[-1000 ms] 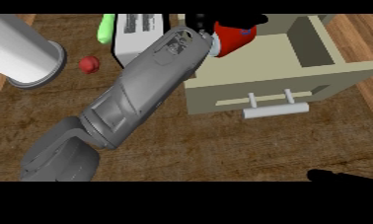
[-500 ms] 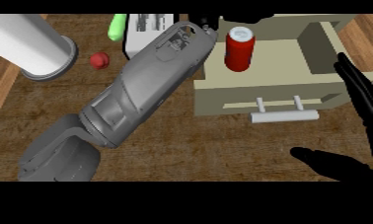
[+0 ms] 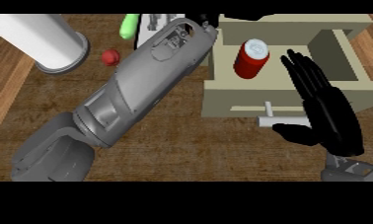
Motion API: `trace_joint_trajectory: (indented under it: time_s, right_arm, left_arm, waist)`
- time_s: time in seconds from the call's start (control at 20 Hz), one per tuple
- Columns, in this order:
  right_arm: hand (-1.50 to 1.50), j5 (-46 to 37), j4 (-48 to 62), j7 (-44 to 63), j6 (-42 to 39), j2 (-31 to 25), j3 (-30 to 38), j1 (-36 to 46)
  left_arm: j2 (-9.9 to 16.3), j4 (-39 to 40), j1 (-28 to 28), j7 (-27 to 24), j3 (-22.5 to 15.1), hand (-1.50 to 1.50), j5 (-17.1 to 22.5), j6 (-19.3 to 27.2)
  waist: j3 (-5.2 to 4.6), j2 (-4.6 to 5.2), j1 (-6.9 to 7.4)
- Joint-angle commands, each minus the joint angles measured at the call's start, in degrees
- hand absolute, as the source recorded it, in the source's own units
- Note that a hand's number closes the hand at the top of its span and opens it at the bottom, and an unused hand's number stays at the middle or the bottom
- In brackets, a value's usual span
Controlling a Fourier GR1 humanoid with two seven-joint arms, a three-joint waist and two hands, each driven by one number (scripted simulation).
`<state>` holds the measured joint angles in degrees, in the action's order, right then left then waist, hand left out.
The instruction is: Pick up the can, place it into the drawer and close the drawer
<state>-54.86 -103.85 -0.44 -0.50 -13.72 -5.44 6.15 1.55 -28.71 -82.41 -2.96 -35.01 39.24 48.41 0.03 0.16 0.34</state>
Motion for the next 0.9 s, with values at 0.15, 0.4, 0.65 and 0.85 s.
trace_joint_trajectory:
  time_s: [0.15,0.4,0.65,0.85]
  right_arm:
    - [-1.5,-6.39,14.47,-1.87,11.38,5.01,-0.86,3.1]
    - [-1.5,-7.07,26.38,-3.85,16.27,5.06,2.82,8.66]
    - [-1.5,-8.37,38.82,-7.4,22.35,5.13,5.11,13.95]
    - [-1.5,-10.52,43.23,-5.98,24.02,4.26,7.0,17.47]
  left_arm:
    - [6.9,-6.51,2.83,5.61,-0.5,-1.5,-3.25,-0.92]
    - [10.72,-15.93,6.31,11.86,-2.81,-1.5,-5.28,0.47]
    - [13.62,-19.09,7.15,13.45,-1.95,-1.5,-6.16,-0.16]
    - [18.88,-26.14,12.36,15.77,-2.5,-1.5,-6.1,-2.3]
  waist:
    - [0.01,-0.36,0.97]
    - [0.0,-0.65,2.21]
    - [0.06,-0.13,2.03]
    - [0.01,-0.34,2.92]
